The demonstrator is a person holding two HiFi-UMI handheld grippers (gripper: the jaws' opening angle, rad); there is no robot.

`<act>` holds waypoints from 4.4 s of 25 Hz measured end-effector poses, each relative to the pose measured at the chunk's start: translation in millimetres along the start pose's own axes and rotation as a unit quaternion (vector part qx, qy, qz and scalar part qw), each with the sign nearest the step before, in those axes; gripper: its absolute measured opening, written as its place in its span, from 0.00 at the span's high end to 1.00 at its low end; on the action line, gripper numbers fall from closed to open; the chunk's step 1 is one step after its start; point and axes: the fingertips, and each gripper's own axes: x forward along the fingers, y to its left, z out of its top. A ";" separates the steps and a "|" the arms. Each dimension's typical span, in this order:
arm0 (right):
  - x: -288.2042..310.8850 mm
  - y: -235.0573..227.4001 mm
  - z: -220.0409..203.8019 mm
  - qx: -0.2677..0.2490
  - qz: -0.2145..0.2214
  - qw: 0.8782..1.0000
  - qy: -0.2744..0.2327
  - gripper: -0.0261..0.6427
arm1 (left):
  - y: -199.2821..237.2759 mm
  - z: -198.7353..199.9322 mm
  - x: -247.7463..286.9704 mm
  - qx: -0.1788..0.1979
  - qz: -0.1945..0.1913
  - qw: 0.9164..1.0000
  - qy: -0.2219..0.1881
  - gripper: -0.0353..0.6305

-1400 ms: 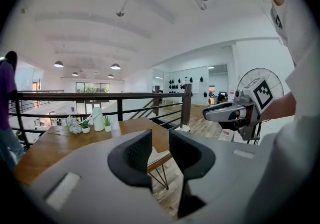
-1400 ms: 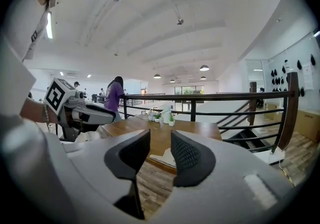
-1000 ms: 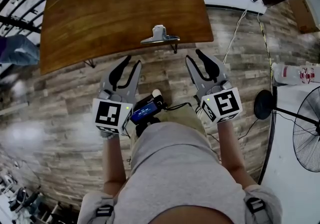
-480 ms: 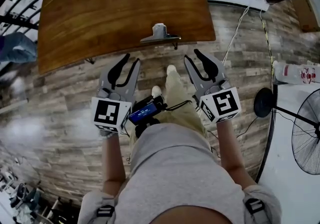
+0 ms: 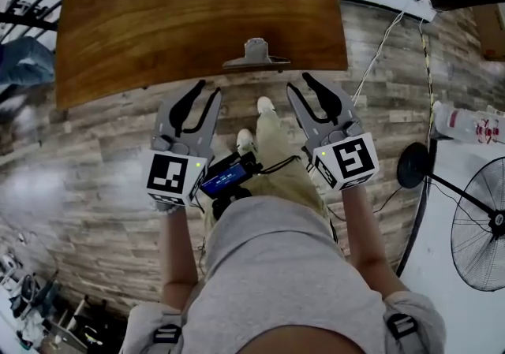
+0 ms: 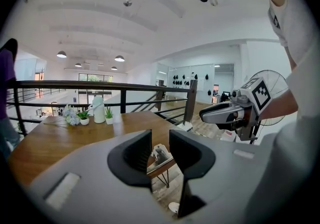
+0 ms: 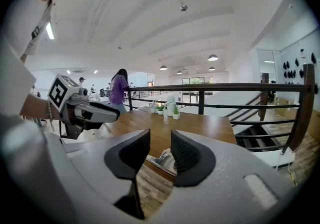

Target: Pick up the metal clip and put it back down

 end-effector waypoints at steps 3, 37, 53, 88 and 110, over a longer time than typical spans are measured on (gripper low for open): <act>8.1 -6.0 -3.4 0.000 0.010 1.000 0.010 0.78 | 4.1 -3.1 6.2 -0.005 0.008 1.000 0.005 0.78; 126.6 -40.0 -83.8 -0.028 0.151 0.979 0.136 0.74 | 43.6 -66.8 61.2 -0.089 0.081 0.991 0.059 0.78; 161.9 -30.0 -123.0 -0.024 0.199 0.962 0.184 0.74 | 62.0 -94.1 79.7 -0.115 0.088 0.986 0.076 0.78; 142.4 -12.6 -86.7 0.039 0.323 0.938 0.118 0.91 | 68.2 -116.9 107.7 -0.137 0.060 0.983 0.109 0.72; 115.2 -9.5 -16.2 0.029 0.324 0.944 0.046 0.91 | 66.1 -55.2 105.5 -0.096 0.039 0.993 0.061 0.65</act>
